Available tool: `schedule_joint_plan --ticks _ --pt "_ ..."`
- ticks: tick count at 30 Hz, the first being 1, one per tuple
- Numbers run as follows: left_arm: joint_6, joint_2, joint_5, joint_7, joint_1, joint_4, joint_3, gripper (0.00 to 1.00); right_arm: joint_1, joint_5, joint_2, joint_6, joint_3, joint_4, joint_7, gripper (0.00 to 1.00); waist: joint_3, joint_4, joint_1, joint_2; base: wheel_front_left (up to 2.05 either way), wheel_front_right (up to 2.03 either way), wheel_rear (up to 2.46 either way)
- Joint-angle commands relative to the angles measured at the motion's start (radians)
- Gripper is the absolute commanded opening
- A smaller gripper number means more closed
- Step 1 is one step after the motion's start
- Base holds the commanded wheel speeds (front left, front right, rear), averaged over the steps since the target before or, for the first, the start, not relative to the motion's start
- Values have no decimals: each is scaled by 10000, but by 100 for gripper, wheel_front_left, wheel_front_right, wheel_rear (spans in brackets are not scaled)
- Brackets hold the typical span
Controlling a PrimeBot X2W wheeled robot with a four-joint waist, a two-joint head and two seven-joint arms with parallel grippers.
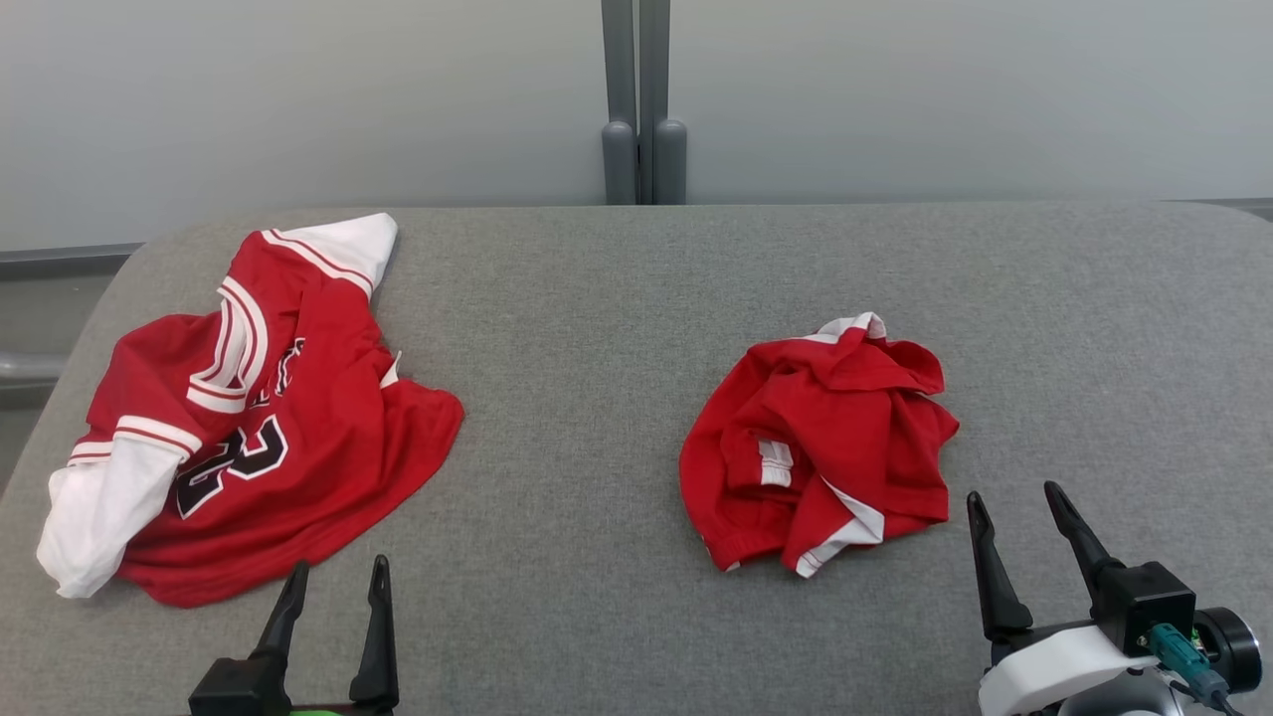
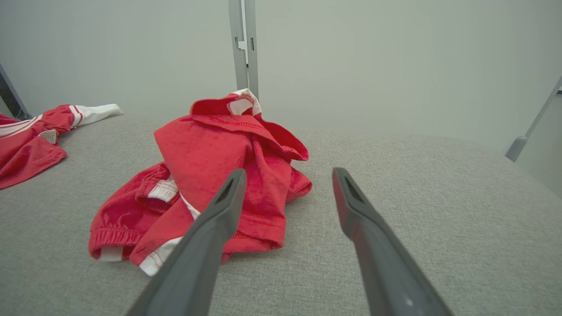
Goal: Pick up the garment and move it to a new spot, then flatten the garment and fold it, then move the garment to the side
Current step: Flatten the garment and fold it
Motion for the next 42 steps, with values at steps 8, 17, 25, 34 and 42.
schedule_joint_plan --ticks 8,17,25,34,42 --pt "-76 -13 -46 -1 -227 -170 -49 100 -111 2 -4 -7 87 -49 -3 100 23 -255 0 0 0 0 0" --pt "-214 -15 -114 -1 -782 20 -1410 100 -304 -32 -36 -7 207 -171 -3 100 251 -866 0 0 0 0 0" --pt "-265 5 -423 0 -2514 2148 -4518 100 -709 -6 -55 -7 321 -310 -3 100 1058 -1795 0 0 0 0 0" --pt "-107 12 -1202 -1 -3636 3920 -5129 100 -939 52 -21 -7 170 -384 -3 100 1645 -2621 0 0 0 0 0" --pt "-19 9 -1258 -1 -4011 4760 -5153 45 -1043 79 0 -7 150 -382 -3 100 1755 -2868 0 0 0 0 0"
